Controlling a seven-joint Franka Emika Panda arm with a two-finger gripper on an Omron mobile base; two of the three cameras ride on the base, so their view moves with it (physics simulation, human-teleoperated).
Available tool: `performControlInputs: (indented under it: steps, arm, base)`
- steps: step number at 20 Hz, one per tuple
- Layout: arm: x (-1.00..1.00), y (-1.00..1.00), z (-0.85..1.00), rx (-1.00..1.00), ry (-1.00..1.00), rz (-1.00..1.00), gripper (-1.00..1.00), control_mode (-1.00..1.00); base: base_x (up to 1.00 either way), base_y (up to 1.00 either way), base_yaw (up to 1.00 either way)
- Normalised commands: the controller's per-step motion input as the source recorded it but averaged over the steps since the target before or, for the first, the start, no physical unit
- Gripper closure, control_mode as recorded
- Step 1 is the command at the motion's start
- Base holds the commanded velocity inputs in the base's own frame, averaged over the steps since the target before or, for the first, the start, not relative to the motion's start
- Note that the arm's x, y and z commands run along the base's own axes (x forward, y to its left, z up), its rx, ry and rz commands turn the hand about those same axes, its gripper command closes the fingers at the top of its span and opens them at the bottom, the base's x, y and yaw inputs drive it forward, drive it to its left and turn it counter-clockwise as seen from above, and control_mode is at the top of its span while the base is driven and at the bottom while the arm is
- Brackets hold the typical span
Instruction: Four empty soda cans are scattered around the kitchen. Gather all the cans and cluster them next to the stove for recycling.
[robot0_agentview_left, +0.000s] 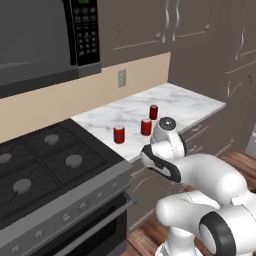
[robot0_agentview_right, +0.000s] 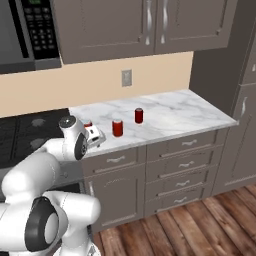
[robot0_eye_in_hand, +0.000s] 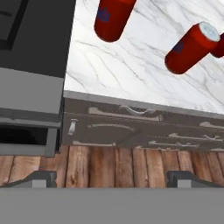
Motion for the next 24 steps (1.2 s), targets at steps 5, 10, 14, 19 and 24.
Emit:
performControlInputs:
  steps: [5, 10, 14, 19, 24]
  arm:
    - [0.00, 0.00, 0.00, 0.00, 0.00, 0.00, -1.00, 1.00]
    - [0.00, 0.00, 0.00, 0.00, 0.00, 0.00, -1.00, 1.00]
    - [0.00, 0.00, 0.00, 0.00, 0.00, 0.00, -1.00, 1.00]
    - [0.00, 0.00, 0.00, 0.00, 0.00, 0.00, -1.00, 1.00]
    - [0.00, 0.00, 0.00, 0.00, 0.00, 0.00, -1.00, 1.00]
  base:
    - [-0.94, -0.24, 0.05]
    - [-1.00, -0.21, 0.22]
    - [-0.94, -0.11, 0.56]
    - [-0.76, -0.04, 0.65]
    - [-0.89, -0.02, 0.59]
